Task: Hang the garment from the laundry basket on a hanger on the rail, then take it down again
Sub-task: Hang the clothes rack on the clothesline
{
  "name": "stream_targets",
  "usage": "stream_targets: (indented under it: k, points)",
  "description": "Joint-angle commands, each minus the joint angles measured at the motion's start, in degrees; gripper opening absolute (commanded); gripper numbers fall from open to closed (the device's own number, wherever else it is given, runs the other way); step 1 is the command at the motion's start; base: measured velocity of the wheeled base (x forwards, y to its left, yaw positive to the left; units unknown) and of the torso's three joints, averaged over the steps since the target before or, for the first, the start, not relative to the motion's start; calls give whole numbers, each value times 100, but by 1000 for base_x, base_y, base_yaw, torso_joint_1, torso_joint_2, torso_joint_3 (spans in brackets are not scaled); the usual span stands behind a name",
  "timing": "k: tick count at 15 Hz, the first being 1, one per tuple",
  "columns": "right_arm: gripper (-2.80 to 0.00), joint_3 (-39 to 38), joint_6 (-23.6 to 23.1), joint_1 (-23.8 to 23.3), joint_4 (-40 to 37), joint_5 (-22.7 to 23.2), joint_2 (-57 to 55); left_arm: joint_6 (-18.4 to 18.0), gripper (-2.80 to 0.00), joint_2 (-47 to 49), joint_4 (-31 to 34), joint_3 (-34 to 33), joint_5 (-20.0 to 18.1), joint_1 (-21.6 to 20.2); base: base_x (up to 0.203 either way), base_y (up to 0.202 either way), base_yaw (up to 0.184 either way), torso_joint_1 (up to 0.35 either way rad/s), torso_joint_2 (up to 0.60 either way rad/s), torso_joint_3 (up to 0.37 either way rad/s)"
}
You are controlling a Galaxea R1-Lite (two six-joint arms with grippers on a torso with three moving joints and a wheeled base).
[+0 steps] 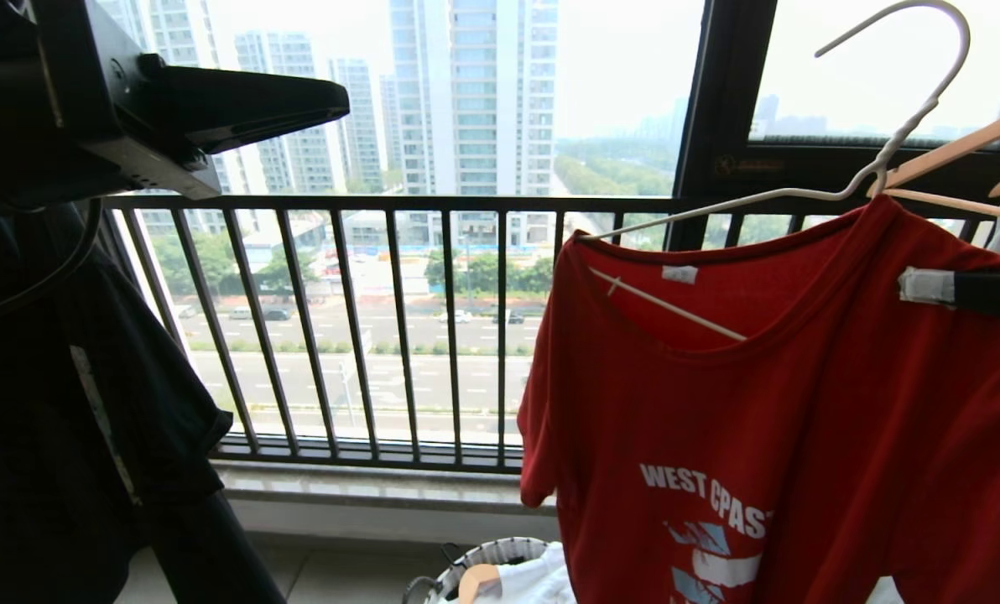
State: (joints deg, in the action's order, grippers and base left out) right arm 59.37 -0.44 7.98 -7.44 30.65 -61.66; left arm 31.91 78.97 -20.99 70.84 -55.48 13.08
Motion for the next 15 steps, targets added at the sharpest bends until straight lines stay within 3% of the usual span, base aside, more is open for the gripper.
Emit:
stream_targets:
  k: [1,8,15]
  points:
    - [-280,-22,0,1,-4,20,14,11,-280,-211,-10,-38,-33,3,0,0,0,243,-562,-315]
    - [-280,-322,-9,5,238,20,82,-1,-280,-303,-45,-123,-50,10,0,0,0,265,-586,-319]
    - [-280,-444,-9,1,295,20,154,-1,-280,-285,-80,-158,-50,10,0,0,0,175,-357,-194]
